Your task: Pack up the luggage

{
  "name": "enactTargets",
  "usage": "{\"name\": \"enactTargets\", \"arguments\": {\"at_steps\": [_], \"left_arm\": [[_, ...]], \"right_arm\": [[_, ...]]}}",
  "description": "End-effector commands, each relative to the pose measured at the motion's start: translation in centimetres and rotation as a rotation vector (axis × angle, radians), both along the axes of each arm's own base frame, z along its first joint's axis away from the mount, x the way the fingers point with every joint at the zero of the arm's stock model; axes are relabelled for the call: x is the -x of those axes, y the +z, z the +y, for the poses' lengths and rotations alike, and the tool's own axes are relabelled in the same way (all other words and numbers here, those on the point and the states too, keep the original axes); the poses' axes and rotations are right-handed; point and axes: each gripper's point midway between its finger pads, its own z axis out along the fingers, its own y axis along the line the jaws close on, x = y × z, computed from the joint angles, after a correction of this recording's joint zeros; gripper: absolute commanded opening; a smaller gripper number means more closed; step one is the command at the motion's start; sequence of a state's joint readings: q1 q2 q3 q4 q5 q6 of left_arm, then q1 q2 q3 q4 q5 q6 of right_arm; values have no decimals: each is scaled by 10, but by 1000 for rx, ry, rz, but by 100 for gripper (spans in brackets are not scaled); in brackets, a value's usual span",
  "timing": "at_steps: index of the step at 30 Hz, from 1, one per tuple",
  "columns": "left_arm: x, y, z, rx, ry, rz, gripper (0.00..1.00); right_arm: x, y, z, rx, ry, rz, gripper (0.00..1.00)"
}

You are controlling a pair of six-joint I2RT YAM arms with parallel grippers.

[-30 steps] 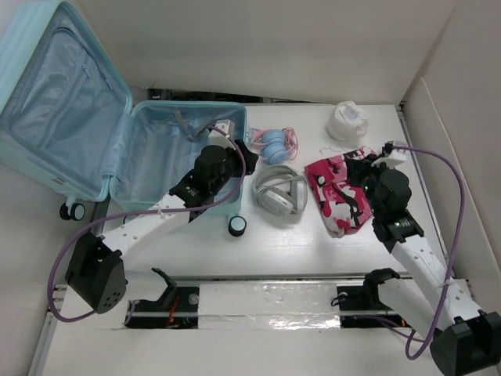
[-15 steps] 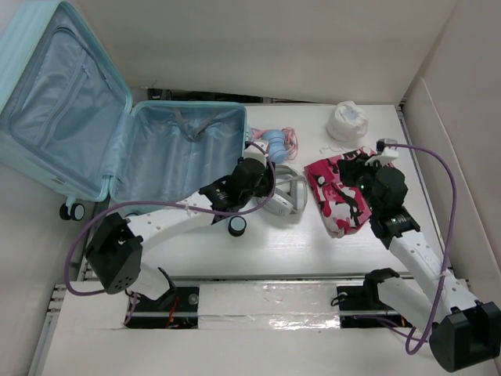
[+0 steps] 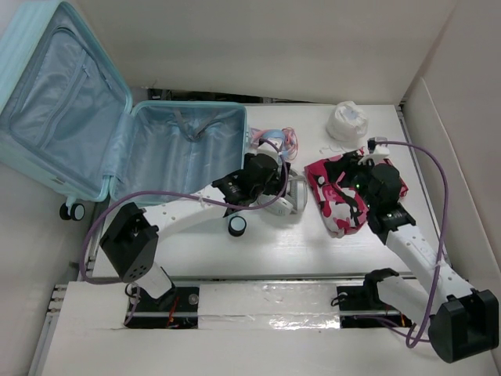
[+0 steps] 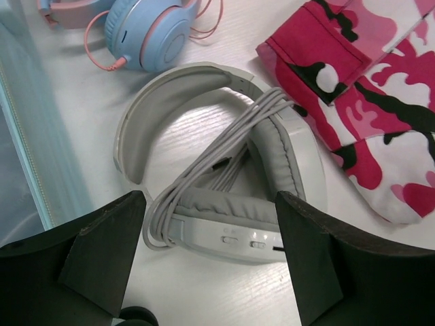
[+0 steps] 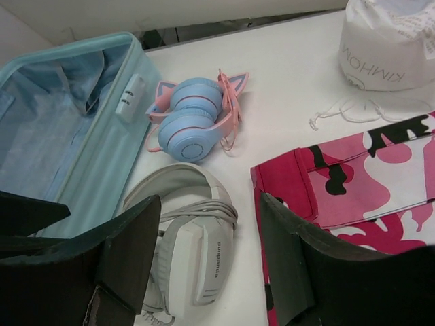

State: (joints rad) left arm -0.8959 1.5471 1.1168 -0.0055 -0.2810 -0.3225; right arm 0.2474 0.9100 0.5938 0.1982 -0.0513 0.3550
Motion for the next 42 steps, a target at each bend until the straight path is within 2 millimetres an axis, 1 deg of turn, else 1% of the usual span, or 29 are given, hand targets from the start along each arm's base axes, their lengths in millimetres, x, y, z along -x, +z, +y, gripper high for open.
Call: {"name": "enactTargets", "arguments": {"at_steps": [1,2,3,4,5,7,8,10,11,12,14,15,16,17,18,20,21,23,25,27,28,31,32,34,35,36,40,41,42], "left_arm": [[-14,7,4,-13,77,-29,74],[-16,7,5,0,102,-32,73],[-18,16,3,34,104,-58,71],[-18,17,3,41,103,-62,71],[-18,19,3,43,103,-67,71],[-20,21,3,36,109,-68,70],[-23,19,5,31,113,-59,70],[-26,13,8,9,129,-31,70],[-27,13,11,4,145,-37,69],[-27,14,12,11,153,-41,69],[-21,18,20,37,160,-59,68],[-20,35,21,92,162,-91,67],[-16,30,25,100,167,-83,67],[-15,33,28,117,165,-83,67],[-12,38,29,129,159,-85,67],[-6,54,35,169,160,-102,67],[-1,75,40,223,161,-134,67],[10,83,41,269,134,-144,67],[22,108,43,334,105,-177,67],[32,123,45,354,93,-193,67],[44,136,45,374,67,-204,67],[62,158,56,409,40,-230,67],[72,164,60,405,24,-231,67],[80,177,67,411,34,-245,67],[83,180,71,408,41,-248,67],[88,182,72,411,29,-246,67],[96,193,101,396,71,-269,69],[99,198,107,398,77,-288,69],[101,202,112,405,80,-298,69]], "right_arm": [[-9,15,12,11,71,-31,63],[-13,0,17,30,87,19,62],[-18,-6,18,41,85,39,62],[-21,-9,25,48,104,54,63],[-28,-27,29,59,116,109,65],[-24,-40,54,76,216,164,68],[-27,-35,62,96,239,159,73],[-28,-52,74,136,251,205,80],[-30,-53,77,143,254,209,84],[-33,-66,78,152,254,241,85],[-29,-76,91,157,301,277,88],[-32,-74,94,161,312,279,89],[-30,-86,97,178,316,325,89],[-29,-89,99,185,317,332,90],[-27,-101,96,191,307,358,90],[-26,-120,94,194,291,400,90],[-23,-129,93,196,288,421,89],[-23,-141,92,208,265,450,89],[-25,-145,90,223,240,466,88],[-25,-150,93,224,235,482,86],[-26,-152,92,227,230,488,86],[-25,-157,98,224,240,513,79],[-26,-156,100,219,244,516,71],[-25,-153,104,202,265,515,55],[-26,-149,106,188,268,501,43],[-25,-146,106,179,267,496,38],[-24,-92,108,107,262,382,33],[-20,-61,110,79,269,310,31],[-18,-45,113,66,275,273,31]]}}
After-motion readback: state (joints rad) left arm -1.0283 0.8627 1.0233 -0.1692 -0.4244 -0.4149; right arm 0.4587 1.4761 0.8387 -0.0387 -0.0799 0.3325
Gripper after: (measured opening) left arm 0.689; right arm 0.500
